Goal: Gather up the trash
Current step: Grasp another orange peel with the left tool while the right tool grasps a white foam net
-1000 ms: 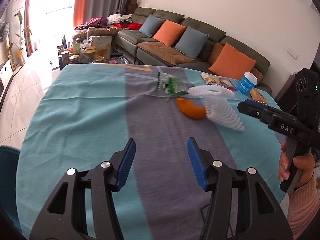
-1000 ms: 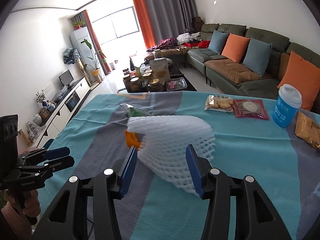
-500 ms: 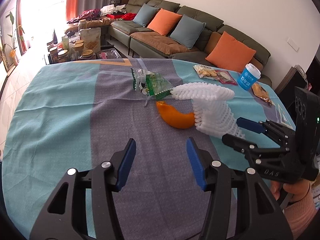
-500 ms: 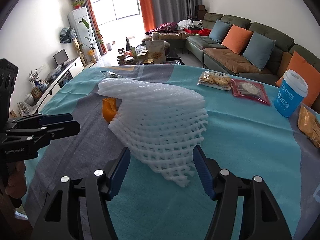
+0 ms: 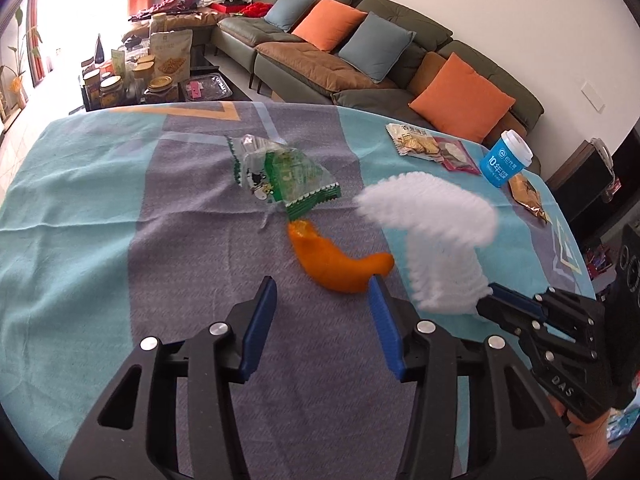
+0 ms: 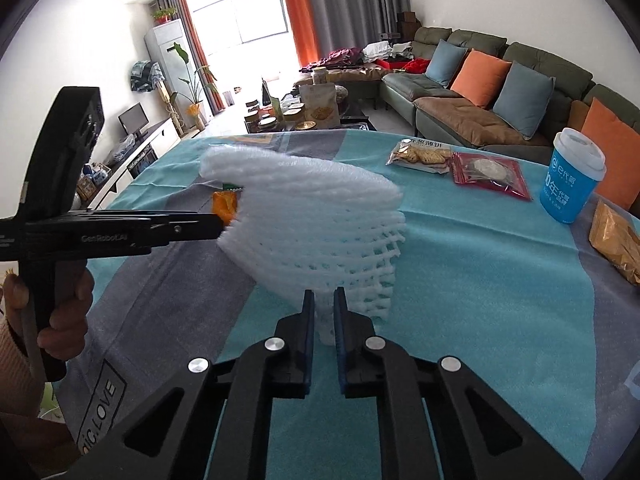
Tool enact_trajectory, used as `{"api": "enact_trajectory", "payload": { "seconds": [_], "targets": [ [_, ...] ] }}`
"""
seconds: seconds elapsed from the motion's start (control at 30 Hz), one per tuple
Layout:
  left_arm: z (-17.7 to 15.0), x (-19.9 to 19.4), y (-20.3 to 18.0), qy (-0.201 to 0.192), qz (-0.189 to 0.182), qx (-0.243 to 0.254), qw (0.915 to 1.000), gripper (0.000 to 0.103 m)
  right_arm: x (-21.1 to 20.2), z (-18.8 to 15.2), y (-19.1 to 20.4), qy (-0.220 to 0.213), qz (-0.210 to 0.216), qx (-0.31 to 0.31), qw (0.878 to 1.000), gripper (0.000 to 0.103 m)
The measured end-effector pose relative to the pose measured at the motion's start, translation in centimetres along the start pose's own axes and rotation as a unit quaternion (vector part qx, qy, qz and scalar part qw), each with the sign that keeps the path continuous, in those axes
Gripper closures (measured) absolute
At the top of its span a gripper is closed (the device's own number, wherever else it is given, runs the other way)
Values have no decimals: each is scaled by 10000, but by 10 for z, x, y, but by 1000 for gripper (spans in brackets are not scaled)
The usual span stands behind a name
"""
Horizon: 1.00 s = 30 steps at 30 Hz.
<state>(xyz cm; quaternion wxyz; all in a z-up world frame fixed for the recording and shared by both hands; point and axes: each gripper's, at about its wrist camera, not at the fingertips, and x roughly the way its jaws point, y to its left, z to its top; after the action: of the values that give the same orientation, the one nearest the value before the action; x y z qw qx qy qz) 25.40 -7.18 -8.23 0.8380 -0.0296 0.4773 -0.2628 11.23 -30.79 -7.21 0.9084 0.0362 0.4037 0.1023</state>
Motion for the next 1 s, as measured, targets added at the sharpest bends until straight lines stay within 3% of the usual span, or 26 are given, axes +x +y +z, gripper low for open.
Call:
{"api": "enact_trajectory", "payload": {
  "seconds": [0.23, 0.63, 1.0],
  "targets": [
    [12, 14, -3, 102, -93, -110, 9998, 57, -14, -2, 0, -145, 251, 109, 9995, 95],
    [13, 15, 1, 61, -316, -215, 9993, 80, -28, -3, 1, -200, 573, 163, 9980, 95],
    [-21, -45, 19, -332, -181, -266, 9989, 81, -43, -7, 9, -264, 1150, 296, 9926, 95]
  ]
}}
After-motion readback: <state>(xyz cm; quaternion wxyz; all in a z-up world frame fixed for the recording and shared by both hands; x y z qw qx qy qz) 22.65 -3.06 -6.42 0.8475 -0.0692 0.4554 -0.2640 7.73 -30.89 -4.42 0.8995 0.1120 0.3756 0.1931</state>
